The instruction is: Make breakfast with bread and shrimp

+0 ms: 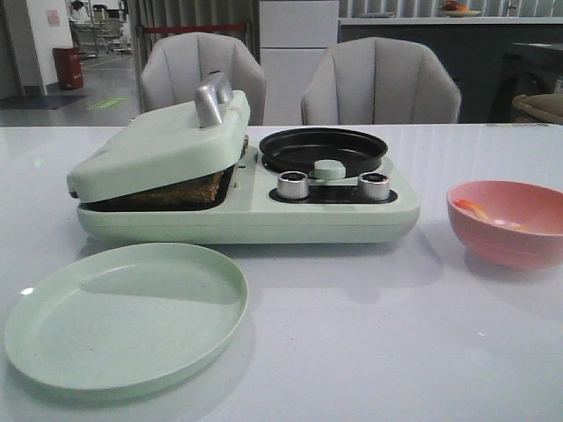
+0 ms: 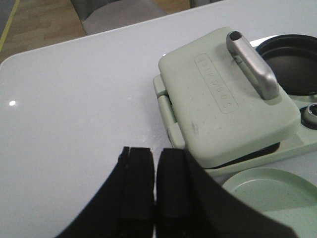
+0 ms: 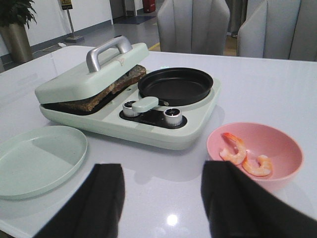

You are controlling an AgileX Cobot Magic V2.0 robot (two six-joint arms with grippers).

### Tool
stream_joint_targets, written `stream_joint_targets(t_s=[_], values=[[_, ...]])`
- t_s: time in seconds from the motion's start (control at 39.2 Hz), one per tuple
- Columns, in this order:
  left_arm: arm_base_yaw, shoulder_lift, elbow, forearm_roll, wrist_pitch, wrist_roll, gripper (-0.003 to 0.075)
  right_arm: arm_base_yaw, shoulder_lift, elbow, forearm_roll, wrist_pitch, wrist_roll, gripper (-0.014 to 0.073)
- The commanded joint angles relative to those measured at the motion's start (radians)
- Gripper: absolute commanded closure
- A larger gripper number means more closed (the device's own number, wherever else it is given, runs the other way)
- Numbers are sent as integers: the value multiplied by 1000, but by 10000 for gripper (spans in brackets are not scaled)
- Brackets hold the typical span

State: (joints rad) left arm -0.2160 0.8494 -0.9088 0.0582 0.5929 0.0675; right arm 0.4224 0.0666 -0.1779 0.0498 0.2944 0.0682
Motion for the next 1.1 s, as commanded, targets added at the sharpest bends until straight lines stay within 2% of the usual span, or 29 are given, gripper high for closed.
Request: stream_joint_targets(t_s=[0.0, 0.23, 0.46, 0.71, 0.92, 1.07], values=[[-8, -103, 81, -13, -132, -13, 606, -3, 10, -27, -6, -102, 1, 135], [-8, -387, 287, -82, -139, -13, 606, -3, 10, -27, -6, -148, 1, 135], [-8, -671, 445, -72, -142, -13, 606, -3, 10, -27, -6, -183, 1, 135], [-8, -800, 548, -77, -186, -13, 606, -4, 34, -38, 13, -282, 3, 136], [-8, -800, 548, -77, -208, -13, 606, -4, 279, -201, 38, -261, 3, 137], [-8, -800, 548, -77, -208, -13, 606, -4, 524, -405, 41, -150, 8, 137]])
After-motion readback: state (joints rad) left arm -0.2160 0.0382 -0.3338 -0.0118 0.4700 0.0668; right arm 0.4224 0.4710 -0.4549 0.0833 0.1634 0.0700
